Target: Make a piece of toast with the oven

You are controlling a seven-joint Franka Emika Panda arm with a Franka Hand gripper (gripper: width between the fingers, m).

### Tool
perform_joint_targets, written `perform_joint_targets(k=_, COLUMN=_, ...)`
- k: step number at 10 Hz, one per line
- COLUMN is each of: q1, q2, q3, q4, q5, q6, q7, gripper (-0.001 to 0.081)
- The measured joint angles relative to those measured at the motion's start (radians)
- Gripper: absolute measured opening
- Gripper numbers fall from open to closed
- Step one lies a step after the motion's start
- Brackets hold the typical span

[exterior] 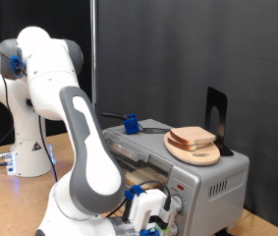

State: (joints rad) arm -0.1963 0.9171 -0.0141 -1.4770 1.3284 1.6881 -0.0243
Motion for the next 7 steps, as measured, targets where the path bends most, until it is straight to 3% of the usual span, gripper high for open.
perform_joint_targets(k=7, q1=0.001, q2=0.022, q3=0.000, q4=0.019, q5=-0.002, q6=-0.001, q7=0.010, gripper=0.0682)
